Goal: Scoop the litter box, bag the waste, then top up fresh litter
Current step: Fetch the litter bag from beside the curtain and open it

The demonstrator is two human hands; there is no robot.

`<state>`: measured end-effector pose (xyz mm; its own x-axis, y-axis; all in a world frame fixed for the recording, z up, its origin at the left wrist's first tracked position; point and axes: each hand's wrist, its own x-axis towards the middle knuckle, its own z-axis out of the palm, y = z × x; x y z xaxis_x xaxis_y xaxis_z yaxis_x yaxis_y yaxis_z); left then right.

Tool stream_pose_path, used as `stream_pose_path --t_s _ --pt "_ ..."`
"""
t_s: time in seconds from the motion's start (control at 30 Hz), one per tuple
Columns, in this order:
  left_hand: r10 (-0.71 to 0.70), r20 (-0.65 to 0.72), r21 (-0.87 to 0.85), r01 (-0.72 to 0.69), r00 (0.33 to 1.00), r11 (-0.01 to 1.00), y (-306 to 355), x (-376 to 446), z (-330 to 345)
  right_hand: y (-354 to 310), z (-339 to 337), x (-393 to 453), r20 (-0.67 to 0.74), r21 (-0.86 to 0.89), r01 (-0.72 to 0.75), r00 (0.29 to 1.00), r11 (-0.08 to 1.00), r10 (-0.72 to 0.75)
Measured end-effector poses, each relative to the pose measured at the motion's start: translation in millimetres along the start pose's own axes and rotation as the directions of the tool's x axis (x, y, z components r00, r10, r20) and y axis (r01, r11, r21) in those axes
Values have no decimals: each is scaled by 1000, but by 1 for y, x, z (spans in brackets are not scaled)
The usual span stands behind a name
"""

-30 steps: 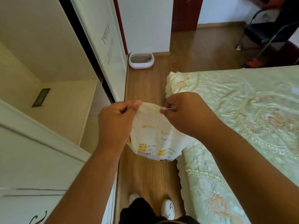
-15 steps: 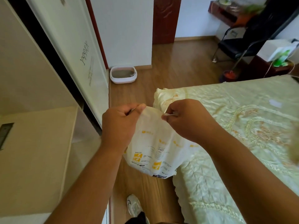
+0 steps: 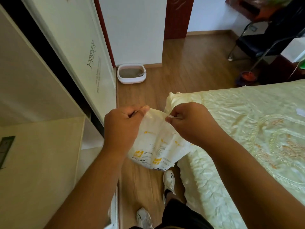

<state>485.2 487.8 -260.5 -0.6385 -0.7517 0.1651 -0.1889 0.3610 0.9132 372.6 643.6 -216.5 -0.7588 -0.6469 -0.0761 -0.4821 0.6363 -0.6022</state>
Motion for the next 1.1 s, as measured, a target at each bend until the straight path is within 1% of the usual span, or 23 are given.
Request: stream_pose_path --t_s 0.17,0.3,0.5,0.63,0.73,0.93,1.1 --pt "-56 -56 30 57 997 998 -9 55 11 0 2 72 43 -18 58 997 998 -57" --pt "-83 -96 59 89 992 994 -13 104 28 4 -4 138 117 -61 123 986 991 -116" --pt "-182 -159 45 191 970 981 -19 170 53 7 -10 228 223 -51 187 960 981 -171" --pt "-234 -215 3 240 948 971 -22 204 64 2 -15 274 285 -95 228 939 969 -192" --pt "-223 -215 3 229 951 973 -23 235 72 -2 -20 308 288 -111 237 937 965 -197" --pt "-178 -188 23 186 966 982 -30 317 86 -9 -23 385 226 -100 219 955 971 -193" --pt "-176 -140 25 181 974 983 -55 395 91 -21 -16 454 234 -121 159 964 980 -127"
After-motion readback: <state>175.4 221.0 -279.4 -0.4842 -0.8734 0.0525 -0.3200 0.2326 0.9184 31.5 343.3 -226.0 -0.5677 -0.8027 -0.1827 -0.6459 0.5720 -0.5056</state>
